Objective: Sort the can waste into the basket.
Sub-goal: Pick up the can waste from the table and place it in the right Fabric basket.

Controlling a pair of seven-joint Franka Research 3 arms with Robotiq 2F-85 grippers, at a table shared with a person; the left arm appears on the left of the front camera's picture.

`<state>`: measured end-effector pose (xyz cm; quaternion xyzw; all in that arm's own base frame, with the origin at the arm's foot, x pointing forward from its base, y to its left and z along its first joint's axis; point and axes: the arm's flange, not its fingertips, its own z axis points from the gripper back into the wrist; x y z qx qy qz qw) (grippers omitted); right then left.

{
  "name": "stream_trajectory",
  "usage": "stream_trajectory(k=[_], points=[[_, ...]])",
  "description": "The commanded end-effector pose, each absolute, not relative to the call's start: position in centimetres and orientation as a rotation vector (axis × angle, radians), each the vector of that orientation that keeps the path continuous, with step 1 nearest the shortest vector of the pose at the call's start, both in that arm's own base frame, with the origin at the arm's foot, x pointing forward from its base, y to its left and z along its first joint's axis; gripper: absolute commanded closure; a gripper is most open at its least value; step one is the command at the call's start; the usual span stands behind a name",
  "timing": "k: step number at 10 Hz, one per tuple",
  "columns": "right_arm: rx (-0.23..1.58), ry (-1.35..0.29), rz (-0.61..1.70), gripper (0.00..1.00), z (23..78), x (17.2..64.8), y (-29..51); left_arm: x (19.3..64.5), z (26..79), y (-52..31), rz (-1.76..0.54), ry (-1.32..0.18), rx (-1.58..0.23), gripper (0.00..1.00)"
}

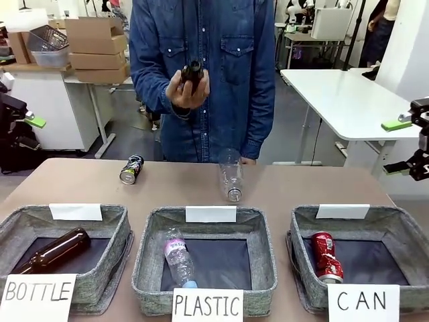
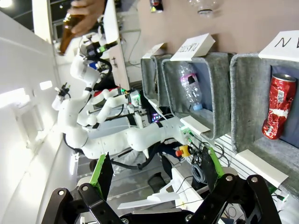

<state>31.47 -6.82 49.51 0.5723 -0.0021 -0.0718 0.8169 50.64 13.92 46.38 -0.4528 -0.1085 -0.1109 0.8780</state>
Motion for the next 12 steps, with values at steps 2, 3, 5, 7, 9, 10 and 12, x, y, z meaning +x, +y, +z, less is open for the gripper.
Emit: stream_trajectory(k=[2,3,5,7,9,10,12], points=[[1.215,-0.012,-0.125,0.00,49.4,31.4,-7.0,48.9,49.2,17.5,-0.165,-0.194,-0.961,0.00],[1.215,-0.012,-0.125,0.00,49.4,31.4,-7.0,47.7,50.1,19.3,-0.147,-0.211,-0.948,0.00],[1.215,-0.012,-0.125,0.00,49.4,31.4,-7.0,44.9,51.5,22.1,-0.145,-0.259,-0.962,0.00],[1.215,-0.012,-0.125,0.00,49.4,31.4,-7.0,43.4,51.2,21.9,-0.231,-0.248,-0.986,0.00],[1.215,-0.012,-0.125,0.00,49.4,31.4,-7.0,42.7,51.4,22.7,-0.195,-0.268,-0.969,0.00],[1.215,-0.012,-0.125,0.00,49.4,31.4,-7.0,42.4,51.5,22.6,-0.214,-0.266,-0.978,0.00],[1.215,-0.012,-0.125,0.00,49.4,31.4,-7.0,42.5,51.7,22.3,-0.217,-0.260,-0.958,0.00]])
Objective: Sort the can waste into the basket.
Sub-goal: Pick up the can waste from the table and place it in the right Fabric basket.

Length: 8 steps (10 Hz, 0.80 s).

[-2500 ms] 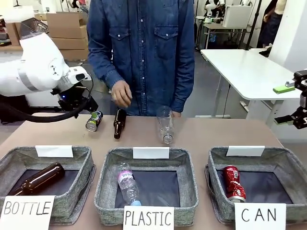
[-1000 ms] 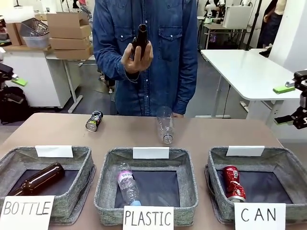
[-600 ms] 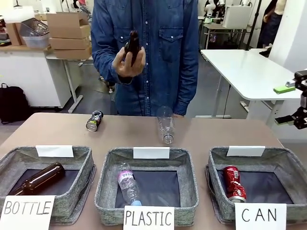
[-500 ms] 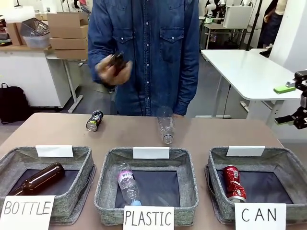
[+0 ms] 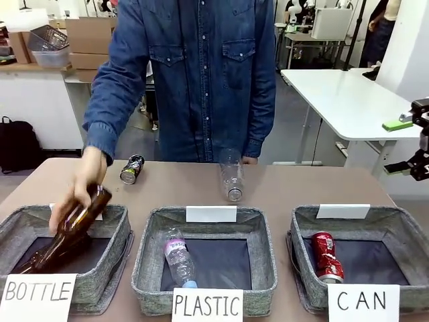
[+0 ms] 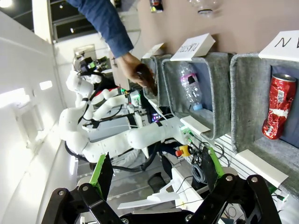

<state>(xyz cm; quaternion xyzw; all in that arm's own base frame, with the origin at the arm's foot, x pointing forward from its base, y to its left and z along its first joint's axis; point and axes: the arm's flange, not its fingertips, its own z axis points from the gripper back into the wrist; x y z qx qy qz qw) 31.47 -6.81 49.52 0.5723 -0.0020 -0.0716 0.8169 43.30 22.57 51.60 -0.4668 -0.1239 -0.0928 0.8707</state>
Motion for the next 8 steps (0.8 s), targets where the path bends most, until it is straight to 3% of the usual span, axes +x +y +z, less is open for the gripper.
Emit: stream_trajectory(k=[1,8], points=[[1.215,-0.012,-0.125,0.00,49.4,31.4,-7.0,42.1,52.1,22.8,-0.200,-0.278,-0.951,0.00],[1.215,-0.012,-0.125,0.00,49.4,31.4,-7.0,39.7,52.4,23.4,-0.197,-0.313,-0.935,0.00]])
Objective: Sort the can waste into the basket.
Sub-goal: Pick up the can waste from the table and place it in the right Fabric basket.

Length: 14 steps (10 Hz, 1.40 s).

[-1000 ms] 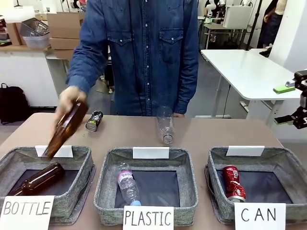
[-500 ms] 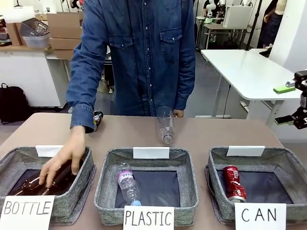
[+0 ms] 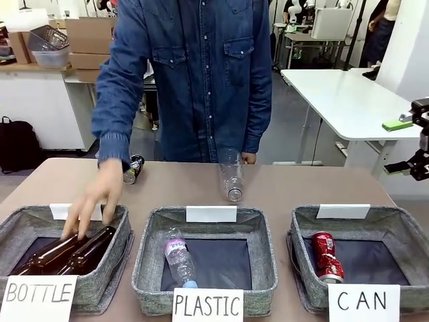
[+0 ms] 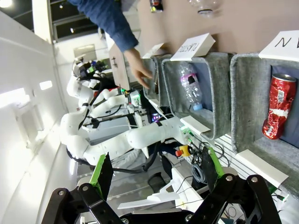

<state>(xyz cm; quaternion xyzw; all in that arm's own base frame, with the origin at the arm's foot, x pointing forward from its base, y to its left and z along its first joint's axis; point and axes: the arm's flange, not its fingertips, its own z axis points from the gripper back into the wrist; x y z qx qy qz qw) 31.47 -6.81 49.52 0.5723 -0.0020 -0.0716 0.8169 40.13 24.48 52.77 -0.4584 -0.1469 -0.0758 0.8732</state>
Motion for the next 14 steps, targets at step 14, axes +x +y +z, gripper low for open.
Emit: stream_trajectory(k=[14], points=[[1.215,-0.012,-0.125,0.00,49.4,31.4,-7.0,59.5,38.1,-10.5,-0.425,-0.337,-0.309,0.00]])
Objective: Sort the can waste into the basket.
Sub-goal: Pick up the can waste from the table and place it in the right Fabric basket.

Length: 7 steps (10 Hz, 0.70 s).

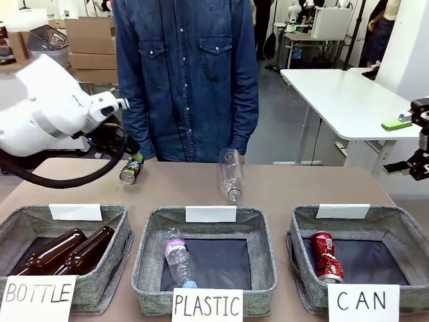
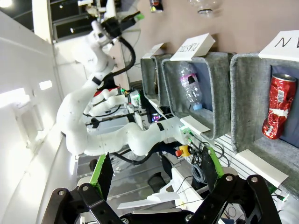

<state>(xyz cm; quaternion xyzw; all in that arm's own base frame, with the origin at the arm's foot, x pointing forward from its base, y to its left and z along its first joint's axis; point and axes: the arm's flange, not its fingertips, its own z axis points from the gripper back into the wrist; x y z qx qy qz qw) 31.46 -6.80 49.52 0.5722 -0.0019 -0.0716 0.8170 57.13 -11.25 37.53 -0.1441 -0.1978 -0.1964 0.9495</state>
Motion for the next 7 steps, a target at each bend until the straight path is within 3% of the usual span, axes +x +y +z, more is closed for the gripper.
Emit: stream_trajectory(k=[1,7], points=[[1.215,-0.012,-0.125,0.00,49.4,31.4,-7.0,60.6,37.1,-10.4,-0.438,-0.310,-0.312,0.00],[1.215,-0.012,-0.125,0.00,49.4,31.4,-7.0,64.2,34.9,-9.7,-0.373,-0.242,-0.256,0.00]])
